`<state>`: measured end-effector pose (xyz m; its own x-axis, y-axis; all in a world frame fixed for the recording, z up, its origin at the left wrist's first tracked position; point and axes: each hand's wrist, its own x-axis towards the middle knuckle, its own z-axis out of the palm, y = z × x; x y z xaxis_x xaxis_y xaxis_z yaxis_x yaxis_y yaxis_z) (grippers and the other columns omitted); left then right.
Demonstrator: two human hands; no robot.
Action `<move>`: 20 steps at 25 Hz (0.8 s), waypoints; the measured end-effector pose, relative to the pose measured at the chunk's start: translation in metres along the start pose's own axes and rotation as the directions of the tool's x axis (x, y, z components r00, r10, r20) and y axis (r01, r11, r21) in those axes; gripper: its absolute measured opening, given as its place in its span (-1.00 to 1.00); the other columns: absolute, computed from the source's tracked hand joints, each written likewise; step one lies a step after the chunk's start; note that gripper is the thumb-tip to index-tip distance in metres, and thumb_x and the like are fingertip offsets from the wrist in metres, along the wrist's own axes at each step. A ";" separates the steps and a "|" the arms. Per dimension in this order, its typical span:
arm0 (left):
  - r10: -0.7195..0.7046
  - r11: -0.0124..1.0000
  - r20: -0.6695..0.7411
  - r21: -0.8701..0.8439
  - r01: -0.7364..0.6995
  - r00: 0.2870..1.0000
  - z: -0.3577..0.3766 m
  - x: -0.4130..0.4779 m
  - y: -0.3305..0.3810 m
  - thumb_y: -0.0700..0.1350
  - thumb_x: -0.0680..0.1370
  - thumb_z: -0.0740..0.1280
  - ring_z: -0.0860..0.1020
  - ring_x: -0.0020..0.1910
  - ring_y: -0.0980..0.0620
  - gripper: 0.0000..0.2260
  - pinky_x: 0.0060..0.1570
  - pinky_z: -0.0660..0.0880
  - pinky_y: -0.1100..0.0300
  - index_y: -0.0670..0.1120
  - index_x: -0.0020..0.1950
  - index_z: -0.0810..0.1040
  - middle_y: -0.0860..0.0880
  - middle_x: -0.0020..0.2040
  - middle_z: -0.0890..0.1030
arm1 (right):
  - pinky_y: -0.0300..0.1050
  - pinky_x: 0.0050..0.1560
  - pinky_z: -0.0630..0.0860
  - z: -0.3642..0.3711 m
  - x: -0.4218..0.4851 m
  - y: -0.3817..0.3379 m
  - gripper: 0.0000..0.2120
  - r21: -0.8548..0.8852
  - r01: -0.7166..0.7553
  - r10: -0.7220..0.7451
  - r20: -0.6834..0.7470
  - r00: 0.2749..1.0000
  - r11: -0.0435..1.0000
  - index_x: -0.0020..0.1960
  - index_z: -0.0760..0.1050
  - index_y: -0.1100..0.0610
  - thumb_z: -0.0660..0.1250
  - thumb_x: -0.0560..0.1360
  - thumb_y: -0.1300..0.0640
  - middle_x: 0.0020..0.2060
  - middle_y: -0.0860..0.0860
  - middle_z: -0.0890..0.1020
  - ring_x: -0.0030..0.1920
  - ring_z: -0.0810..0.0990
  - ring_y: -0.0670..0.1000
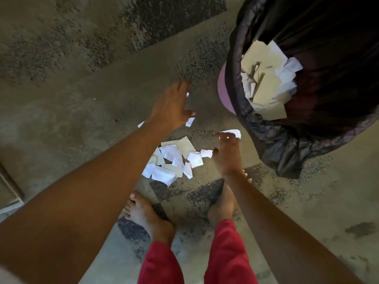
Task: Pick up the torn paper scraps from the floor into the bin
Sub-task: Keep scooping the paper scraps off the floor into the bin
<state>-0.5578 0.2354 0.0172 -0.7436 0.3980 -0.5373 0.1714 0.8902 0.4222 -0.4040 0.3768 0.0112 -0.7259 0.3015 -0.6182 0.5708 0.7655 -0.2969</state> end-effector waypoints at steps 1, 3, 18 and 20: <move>0.001 0.996 0.040 0.087 -0.005 0.999 0.014 0.005 -0.003 0.09 0.43 0.46 0.31 0.41 -0.21 -0.22 0.31 0.39 -0.10 -0.09 0.51 0.14 -0.16 0.48 0.26 | -0.02 0.25 0.38 0.001 0.007 0.008 -0.52 -0.090 -0.024 0.024 -0.003 1.000 0.996 0.34 0.40 0.14 0.27 0.44 0.35 0.30 0.18 0.43 0.31 0.38 0.20; -0.010 0.975 0.068 0.223 -0.006 0.998 0.036 0.015 -0.006 0.15 0.42 0.45 0.12 0.51 -0.21 -0.10 0.38 0.27 -0.15 -0.07 0.56 -0.01 -0.14 0.57 0.03 | -0.04 0.25 0.33 -0.005 0.020 0.017 -0.44 -0.194 -0.029 0.040 0.051 0.998 0.981 0.46 0.23 0.14 0.22 0.49 0.37 0.40 0.19 0.33 0.36 0.32 0.18; 0.142 0.941 -0.012 0.312 -0.132 0.990 0.083 0.011 -0.037 -0.19 0.46 0.45 0.41 0.22 -0.18 -0.58 0.03 0.53 -0.05 -0.16 0.28 0.42 -0.21 0.24 0.42 | 0.17 0.08 0.49 0.041 0.039 0.050 -0.70 -0.351 0.032 -0.058 -0.064 0.996 0.936 0.19 0.44 0.19 0.26 0.46 0.27 0.16 0.21 0.51 0.17 0.46 0.25; 0.174 0.937 0.052 0.299 -0.182 0.983 0.080 0.010 -0.034 -0.29 0.49 0.38 0.52 0.11 -0.21 -0.70 -0.03 0.55 -0.07 -0.19 0.21 0.50 -0.21 0.16 0.49 | 0.16 0.04 0.51 0.046 0.033 0.042 -0.74 -0.267 0.029 -0.052 -0.082 0.995 0.963 0.15 0.46 0.17 0.28 0.46 0.23 0.12 0.19 0.53 0.14 0.47 0.24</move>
<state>-0.5197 0.2269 -0.0611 -0.6675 0.5580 -0.4930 0.4888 0.8279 0.2752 -0.3868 0.3924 -0.0554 -0.7837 0.3066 -0.5401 0.4267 0.8977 -0.1096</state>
